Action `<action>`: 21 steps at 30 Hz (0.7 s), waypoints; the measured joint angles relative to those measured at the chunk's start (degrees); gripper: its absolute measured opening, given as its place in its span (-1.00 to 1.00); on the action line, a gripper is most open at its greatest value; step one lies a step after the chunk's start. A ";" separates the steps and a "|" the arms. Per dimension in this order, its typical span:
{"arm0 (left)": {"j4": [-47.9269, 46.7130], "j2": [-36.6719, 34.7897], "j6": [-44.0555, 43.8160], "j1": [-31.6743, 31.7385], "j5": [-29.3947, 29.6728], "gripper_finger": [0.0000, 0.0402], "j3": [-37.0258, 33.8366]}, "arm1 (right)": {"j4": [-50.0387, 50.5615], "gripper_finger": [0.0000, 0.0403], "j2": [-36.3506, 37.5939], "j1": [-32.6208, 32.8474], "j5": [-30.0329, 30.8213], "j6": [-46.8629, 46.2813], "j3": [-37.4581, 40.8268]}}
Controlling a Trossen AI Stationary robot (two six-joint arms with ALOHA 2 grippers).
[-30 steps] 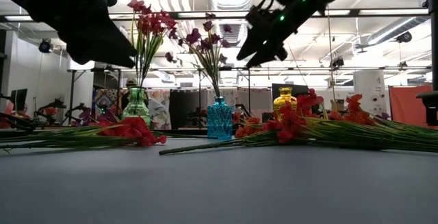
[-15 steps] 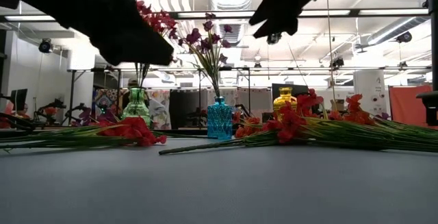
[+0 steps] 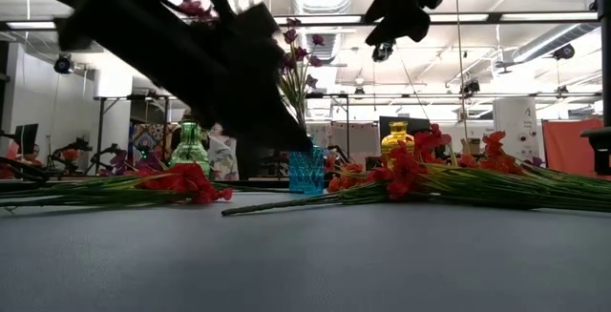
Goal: Sort flowers into vase by color
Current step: Put the bottom left orange flower into the yellow vase
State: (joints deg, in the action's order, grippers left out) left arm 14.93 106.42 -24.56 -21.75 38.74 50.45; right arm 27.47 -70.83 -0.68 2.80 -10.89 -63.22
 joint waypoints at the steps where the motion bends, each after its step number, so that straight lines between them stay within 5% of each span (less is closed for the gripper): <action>1: 0.06 1.33 0.02 0.34 -0.39 0.15 0.90 | 0.07 0.27 0.00 0.19 0.84 0.09 0.00; 11: -0.45 11.34 -2.27 3.36 -3.10 0.07 6.54 | 0.40 0.26 0.15 0.45 3.30 1.03 0.00; 21: -3.08 10.79 -4.26 3.57 -3.41 -0.84 6.63 | 0.56 0.25 0.15 0.45 3.31 1.02 0.05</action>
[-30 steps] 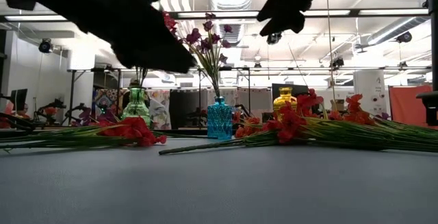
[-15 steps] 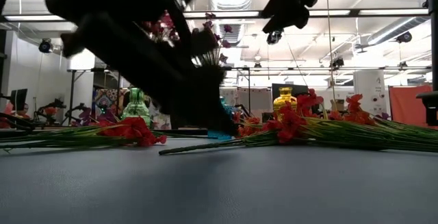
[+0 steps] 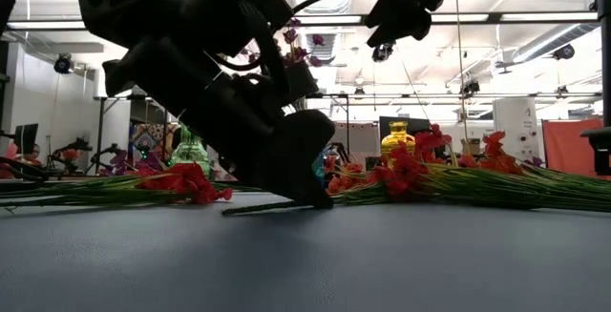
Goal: Sort flowers into vase by color
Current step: Put the bottom left orange flower into the yellow vase
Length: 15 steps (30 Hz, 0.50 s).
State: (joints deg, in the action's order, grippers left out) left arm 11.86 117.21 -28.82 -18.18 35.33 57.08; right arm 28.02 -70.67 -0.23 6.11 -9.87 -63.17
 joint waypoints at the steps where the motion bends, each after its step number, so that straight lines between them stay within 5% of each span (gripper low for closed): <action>1: -0.30 -0.27 0.03 0.02 0.12 -0.91 -0.01 | 0.01 0.25 0.00 0.00 0.00 -0.02 0.06; 15: -21.56 -15.53 -2.14 -0.51 8.82 -0.98 -0.21 | -0.03 0.23 0.04 0.00 0.56 0.77 1.33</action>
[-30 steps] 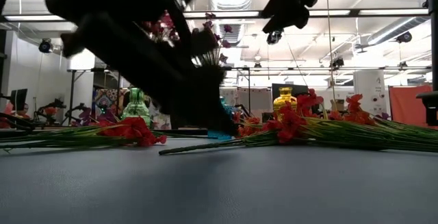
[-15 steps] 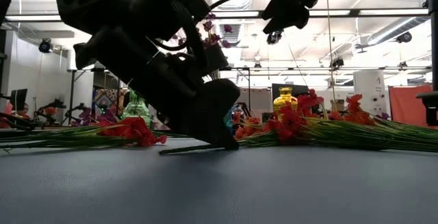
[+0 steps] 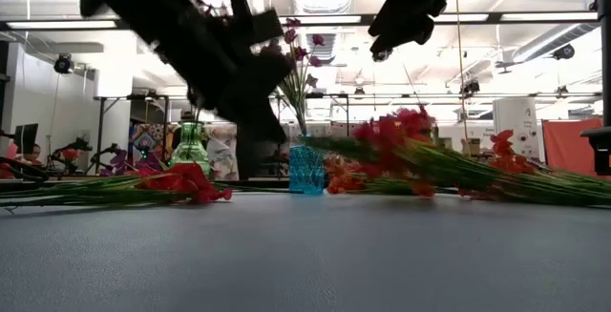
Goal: Sort flowers into vase by color
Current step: Put the bottom left orange flower into the yellow vase
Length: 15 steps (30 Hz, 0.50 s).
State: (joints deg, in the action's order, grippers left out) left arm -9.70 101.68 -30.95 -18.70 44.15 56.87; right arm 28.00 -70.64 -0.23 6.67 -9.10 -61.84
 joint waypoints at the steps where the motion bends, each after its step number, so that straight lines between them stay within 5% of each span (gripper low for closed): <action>1: -1.56 -1.44 -0.02 -0.01 0.46 -0.98 0.03 | 0.06 0.23 0.03 0.00 0.33 0.11 0.01; 15: -12.55 -18.47 6.24 -0.98 -6.81 -0.99 0.08 | -0.97 0.24 3.87 0.03 0.95 1.48 0.02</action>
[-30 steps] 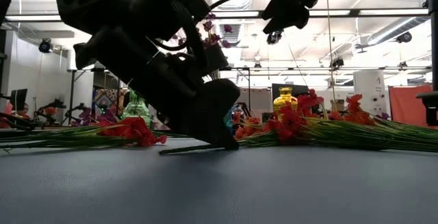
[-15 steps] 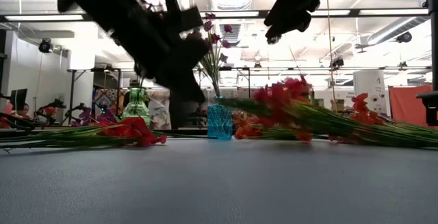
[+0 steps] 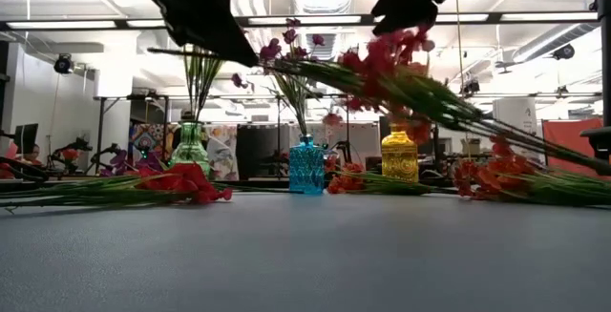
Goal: Sort flowers into vase by color
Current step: Put the bottom left orange flower into the yellow vase
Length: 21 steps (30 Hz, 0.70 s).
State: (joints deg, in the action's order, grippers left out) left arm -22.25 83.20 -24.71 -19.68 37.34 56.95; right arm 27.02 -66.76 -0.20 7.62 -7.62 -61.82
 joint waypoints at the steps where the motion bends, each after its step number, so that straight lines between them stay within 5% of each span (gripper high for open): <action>1: -0.59 -0.63 0.00 0.00 0.55 -0.99 0.02 | -0.61 0.24 0.13 0.18 0.02 0.35 0.00; 9: 0.56 -1.65 -2.05 0.00 8.15 -0.99 0.02 | -3.67 0.18 -1.44 3.79 -2.60 4.55 0.37; 15: 9.71 0.44 -2.35 0.02 10.13 -0.99 0.02 | -6.11 0.13 -7.15 5.78 -4.75 4.66 0.59; 21: 10.16 0.35 -2.82 -0.16 10.12 -0.97 0.02 | -0.07 0.07 -12.44 5.72 4.06 1.28 0.61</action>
State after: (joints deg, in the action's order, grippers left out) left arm -12.09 83.56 -27.53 -19.84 47.46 56.97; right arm 26.95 -79.21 5.52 11.67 -6.34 -61.21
